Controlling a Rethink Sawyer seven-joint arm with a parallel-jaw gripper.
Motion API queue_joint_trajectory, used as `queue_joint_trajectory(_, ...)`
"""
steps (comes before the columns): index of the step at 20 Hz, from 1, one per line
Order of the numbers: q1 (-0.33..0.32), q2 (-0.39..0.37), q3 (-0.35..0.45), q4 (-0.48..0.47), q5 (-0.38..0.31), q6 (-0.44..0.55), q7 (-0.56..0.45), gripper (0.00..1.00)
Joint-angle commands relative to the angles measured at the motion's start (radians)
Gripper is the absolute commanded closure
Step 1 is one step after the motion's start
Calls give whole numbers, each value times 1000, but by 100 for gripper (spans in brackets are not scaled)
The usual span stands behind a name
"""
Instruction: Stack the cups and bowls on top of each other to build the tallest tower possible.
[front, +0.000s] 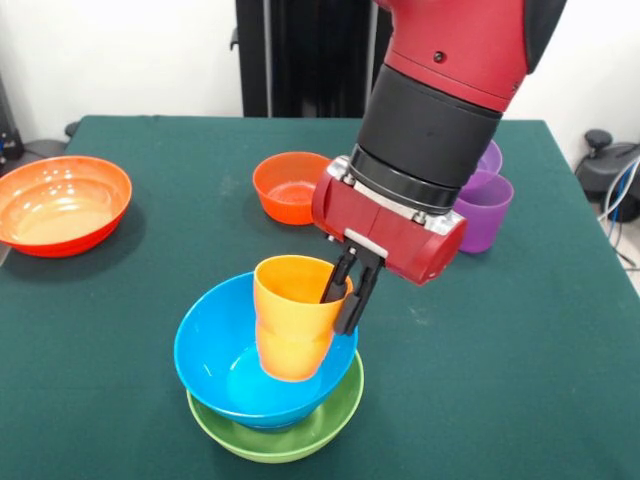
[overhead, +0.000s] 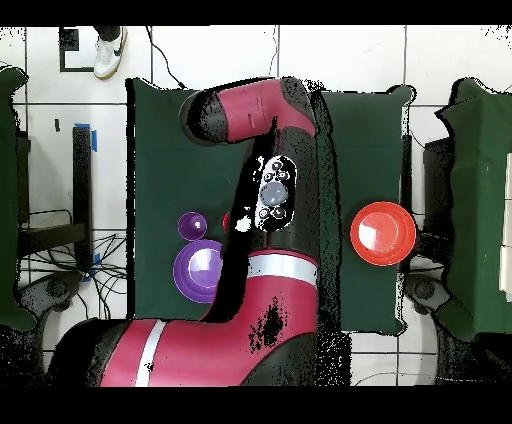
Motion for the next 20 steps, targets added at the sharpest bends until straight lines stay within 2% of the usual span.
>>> queue_joint_trajectory(1, 16, 56, 40, 107, 16, -47, 75, 100)
queue_joint_trajectory(20, 12, 45, 39, 152, 19, -102, 55, 100)
